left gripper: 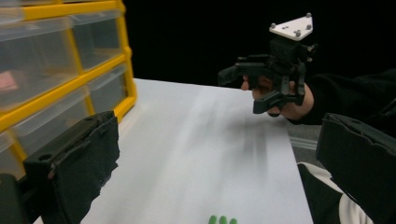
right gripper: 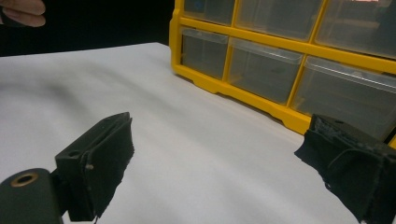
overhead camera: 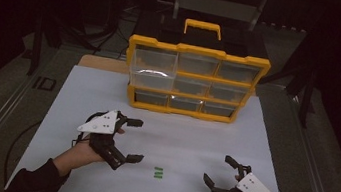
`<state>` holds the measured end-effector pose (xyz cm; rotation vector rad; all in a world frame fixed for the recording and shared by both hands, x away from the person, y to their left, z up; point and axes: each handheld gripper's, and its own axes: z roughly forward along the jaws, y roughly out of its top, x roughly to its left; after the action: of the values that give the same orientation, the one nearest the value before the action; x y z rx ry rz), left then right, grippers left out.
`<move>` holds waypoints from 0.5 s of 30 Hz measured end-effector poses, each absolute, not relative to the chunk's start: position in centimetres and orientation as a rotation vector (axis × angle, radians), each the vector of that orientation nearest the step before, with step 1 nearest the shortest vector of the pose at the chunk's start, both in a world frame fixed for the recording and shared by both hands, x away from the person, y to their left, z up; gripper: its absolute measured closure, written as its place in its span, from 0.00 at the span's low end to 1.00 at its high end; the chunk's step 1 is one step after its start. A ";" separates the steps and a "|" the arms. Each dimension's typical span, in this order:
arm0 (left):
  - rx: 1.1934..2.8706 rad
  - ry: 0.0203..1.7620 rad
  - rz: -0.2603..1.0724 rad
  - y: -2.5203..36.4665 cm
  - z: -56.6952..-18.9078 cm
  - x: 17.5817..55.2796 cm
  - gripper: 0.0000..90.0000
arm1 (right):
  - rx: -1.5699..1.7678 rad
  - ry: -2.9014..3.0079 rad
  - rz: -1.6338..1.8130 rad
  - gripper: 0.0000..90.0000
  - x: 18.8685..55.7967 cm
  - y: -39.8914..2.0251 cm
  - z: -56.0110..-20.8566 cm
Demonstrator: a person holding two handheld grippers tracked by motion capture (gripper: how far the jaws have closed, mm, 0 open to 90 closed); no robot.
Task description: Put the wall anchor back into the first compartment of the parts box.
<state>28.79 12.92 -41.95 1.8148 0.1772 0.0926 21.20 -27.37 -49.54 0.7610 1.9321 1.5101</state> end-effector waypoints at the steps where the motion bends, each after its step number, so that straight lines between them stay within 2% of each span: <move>1: 1.822 0.166 0.092 12.4 -42.1 28.9 0.00 | 0.762 1.932 1.513 0.09 21.2 -27.4 -49.5; 15: 1.884 0.144 0.010 9.5 -44.8 30.2 0.00 | 0.757 1.944 1.513 0.09 21.3 -27.4 -49.6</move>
<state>30.20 9.46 -44.79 1.8845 0.1443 0.0100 21.25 -27.36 -49.63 0.7575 1.9442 1.5129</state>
